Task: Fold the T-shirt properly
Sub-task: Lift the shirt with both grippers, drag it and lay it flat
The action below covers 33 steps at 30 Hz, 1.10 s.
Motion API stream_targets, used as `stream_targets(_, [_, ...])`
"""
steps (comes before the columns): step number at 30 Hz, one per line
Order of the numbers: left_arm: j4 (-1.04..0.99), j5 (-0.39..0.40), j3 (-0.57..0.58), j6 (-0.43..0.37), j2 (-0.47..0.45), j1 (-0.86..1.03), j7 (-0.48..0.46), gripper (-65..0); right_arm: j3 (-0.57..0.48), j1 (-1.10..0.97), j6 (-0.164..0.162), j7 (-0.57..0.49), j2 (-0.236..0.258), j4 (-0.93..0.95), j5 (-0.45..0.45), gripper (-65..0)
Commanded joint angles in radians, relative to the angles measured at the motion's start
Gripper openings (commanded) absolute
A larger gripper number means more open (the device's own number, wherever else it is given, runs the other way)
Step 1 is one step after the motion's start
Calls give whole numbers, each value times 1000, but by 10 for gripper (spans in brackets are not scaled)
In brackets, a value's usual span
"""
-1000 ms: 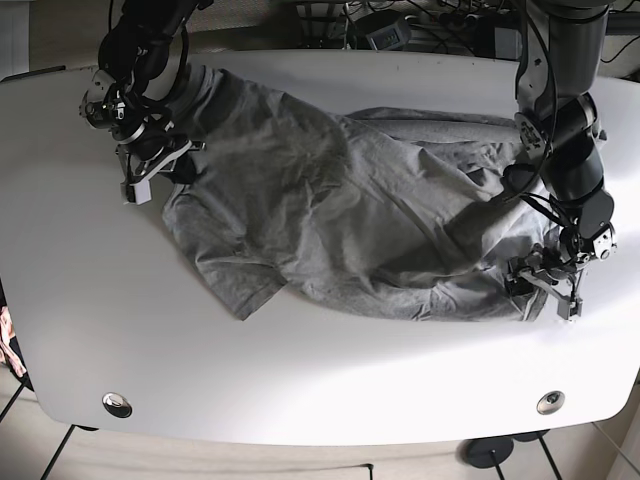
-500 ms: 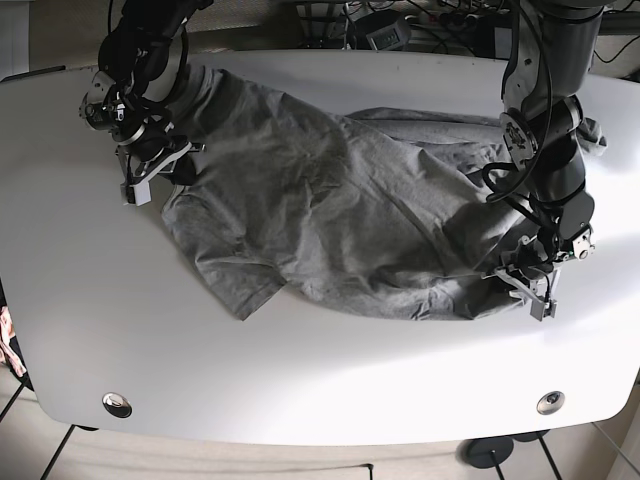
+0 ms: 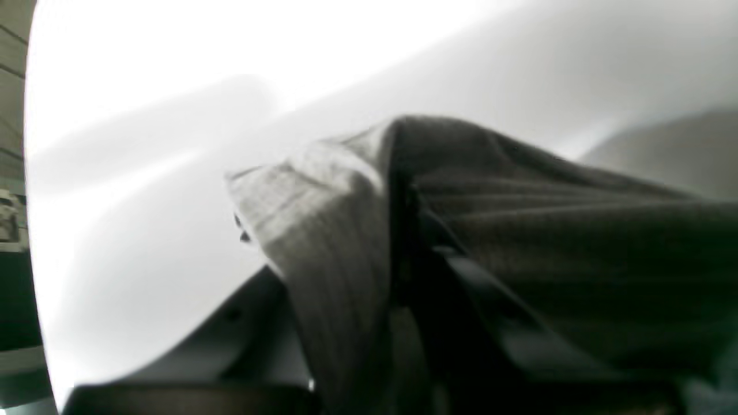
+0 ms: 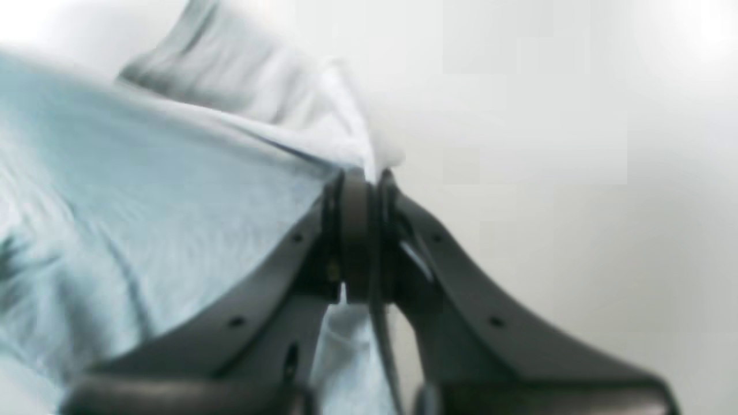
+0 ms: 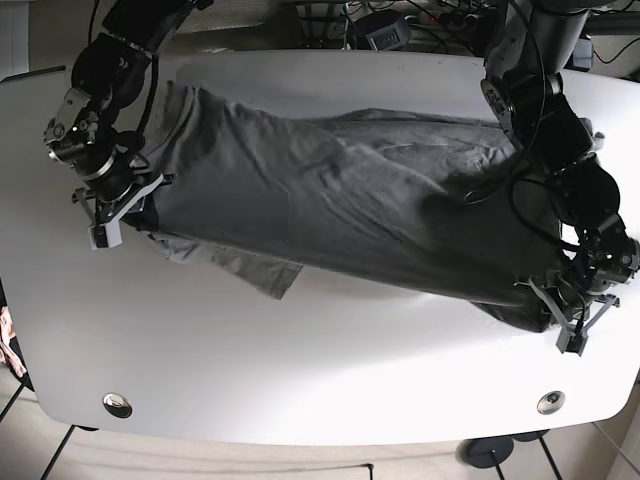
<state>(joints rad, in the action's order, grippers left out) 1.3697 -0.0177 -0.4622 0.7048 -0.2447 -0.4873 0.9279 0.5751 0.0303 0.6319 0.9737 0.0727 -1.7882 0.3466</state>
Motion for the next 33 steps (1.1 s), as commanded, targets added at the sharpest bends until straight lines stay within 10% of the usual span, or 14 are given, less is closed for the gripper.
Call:
stream_targets(1, [61,-1,29,-7,6,-43,-17,-650,-2,89,-1,9,40,-20,16,-629])
stream_targets(20, [-45,-1,124,-95,21,-822,125,-650,-355,1206,-1,192,310,376,16,-629])
stream_targets(33, [331,0,36,-7,23,-40,122,-650,-132,331,1,179,201,-49,141,-629])
